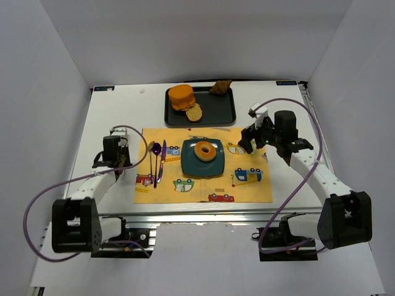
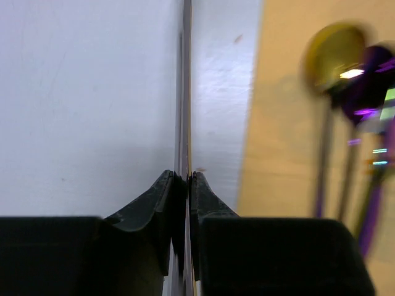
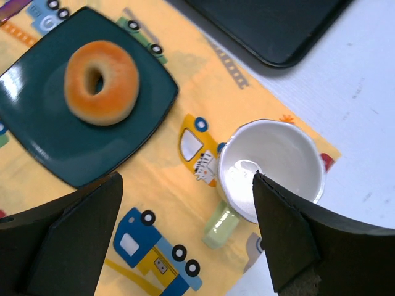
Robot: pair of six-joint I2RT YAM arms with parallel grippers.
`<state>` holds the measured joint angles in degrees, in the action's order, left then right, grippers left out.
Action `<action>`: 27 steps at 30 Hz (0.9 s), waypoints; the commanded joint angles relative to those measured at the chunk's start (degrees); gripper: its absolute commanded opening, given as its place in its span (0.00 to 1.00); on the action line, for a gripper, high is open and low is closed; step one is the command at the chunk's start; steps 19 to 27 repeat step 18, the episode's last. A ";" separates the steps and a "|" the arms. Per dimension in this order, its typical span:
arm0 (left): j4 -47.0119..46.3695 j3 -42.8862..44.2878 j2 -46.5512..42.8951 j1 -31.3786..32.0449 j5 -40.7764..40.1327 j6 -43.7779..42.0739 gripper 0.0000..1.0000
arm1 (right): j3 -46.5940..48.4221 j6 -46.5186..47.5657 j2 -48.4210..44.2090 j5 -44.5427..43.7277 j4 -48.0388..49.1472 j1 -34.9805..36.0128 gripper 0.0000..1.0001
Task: Place the bread
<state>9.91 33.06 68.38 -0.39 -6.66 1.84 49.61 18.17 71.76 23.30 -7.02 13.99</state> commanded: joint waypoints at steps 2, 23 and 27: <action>-9.41 -3.24 3.78 -4.74 2.26 -6.59 0.02 | 5.00 -4.81 0.75 -7.86 3.45 0.85 0.89; -5.15 0.19 -3.28 -9.28 2.52 -2.44 0.98 | 6.99 -5.94 3.77 0.57 4.34 0.95 0.89; -5.15 0.19 -3.28 -9.28 2.52 -2.44 0.98 | 6.99 -5.94 3.77 0.57 4.34 0.95 0.89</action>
